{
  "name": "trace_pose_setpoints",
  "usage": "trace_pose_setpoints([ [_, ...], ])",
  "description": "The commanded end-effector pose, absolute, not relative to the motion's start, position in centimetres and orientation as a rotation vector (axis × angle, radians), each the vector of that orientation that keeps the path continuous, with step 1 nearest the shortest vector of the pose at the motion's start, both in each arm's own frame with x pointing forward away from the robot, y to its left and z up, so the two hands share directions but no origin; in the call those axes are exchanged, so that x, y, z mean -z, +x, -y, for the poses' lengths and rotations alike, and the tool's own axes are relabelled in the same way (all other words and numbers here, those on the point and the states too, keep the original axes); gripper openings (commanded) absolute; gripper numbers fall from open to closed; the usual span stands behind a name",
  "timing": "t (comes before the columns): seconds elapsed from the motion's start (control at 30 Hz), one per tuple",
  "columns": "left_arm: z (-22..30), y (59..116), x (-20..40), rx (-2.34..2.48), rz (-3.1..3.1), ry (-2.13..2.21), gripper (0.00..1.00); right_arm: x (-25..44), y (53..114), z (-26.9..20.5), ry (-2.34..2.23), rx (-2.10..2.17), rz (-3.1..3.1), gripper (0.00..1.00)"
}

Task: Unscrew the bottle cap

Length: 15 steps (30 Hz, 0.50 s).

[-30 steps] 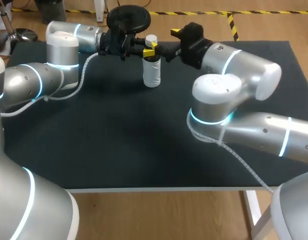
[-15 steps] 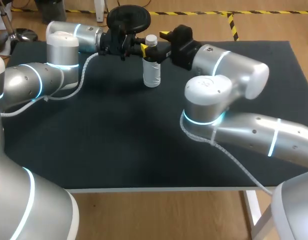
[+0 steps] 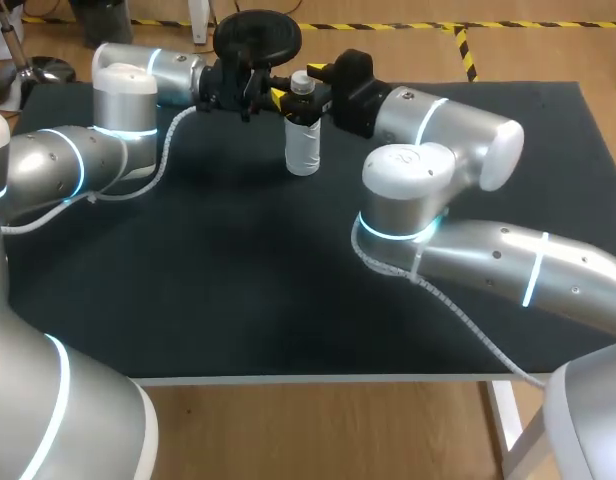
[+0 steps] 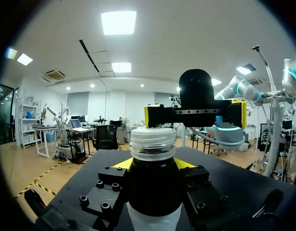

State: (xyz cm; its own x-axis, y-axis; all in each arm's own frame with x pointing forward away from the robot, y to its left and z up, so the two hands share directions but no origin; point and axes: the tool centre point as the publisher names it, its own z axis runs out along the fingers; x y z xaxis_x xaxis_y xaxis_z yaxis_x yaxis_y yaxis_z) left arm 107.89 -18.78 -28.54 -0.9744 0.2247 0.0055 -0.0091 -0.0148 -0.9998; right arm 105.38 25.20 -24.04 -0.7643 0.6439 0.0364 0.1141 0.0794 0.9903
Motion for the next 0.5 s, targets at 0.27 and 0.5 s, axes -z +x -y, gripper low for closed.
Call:
trace_pose_setpoints([
  [0.27,18.9,108.2,28.5,-2.114,2.075,-0.239,0.0,24.9,106.8,-25.1,0.742,-1.715,-1.948,1.0],
  [0.5,18.9,108.2,28.5,-2.114,2.075,-0.239,0.0,25.1,108.0,-24.6,0.739,-1.692,-1.953,1.0],
])
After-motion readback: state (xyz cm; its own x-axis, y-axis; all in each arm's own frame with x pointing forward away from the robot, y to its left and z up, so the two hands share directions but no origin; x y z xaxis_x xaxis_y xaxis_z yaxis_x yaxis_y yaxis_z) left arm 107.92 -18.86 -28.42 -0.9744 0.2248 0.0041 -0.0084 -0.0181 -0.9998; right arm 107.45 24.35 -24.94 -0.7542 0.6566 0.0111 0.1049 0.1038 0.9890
